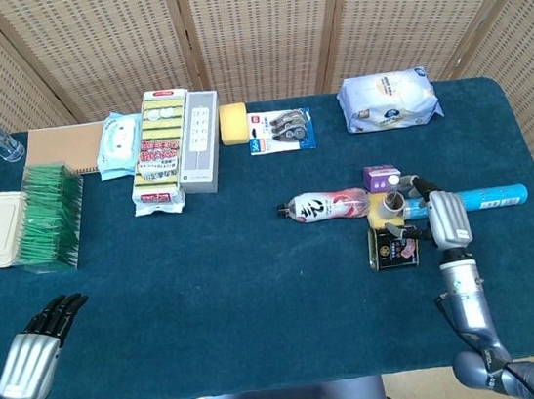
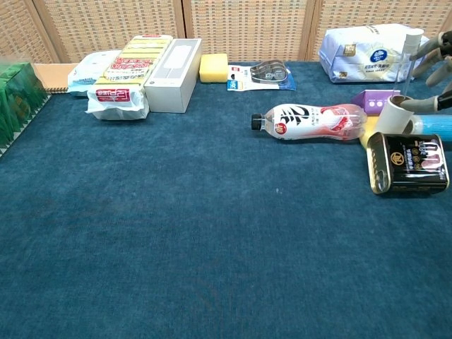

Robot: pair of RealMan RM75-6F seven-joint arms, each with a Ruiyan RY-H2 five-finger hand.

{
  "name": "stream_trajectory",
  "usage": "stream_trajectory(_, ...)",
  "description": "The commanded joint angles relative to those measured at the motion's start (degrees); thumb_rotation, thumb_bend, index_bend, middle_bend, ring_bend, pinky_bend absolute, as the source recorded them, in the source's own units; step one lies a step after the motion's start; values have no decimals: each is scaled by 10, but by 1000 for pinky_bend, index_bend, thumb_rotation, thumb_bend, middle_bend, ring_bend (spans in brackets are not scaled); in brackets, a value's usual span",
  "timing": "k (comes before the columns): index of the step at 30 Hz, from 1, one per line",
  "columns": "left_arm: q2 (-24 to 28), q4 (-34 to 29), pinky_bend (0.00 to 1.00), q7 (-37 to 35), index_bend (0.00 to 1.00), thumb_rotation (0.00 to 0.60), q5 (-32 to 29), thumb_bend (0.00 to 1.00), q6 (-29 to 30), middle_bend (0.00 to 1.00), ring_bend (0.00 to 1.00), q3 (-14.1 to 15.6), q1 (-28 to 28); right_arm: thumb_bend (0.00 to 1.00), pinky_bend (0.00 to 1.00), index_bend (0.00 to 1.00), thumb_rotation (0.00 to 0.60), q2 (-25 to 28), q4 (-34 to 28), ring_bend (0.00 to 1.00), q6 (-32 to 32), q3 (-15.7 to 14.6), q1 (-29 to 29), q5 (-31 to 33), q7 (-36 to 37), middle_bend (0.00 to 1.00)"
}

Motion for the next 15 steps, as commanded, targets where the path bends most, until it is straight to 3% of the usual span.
stream_trajectory(1, -1, 0, 329, 1, 102, 600, 1, 178, -1, 178, 148, 1, 0, 157, 476, 308, 539, -1, 1, 429, 1, -1, 0, -1, -1, 380)
stream_trajectory(15, -3, 0, 329, 5, 103, 600, 1, 178, -6, 178, 148, 3, -1, 157, 476, 332, 538, -13, 11, 440, -10, 1, 11, 5, -14, 393)
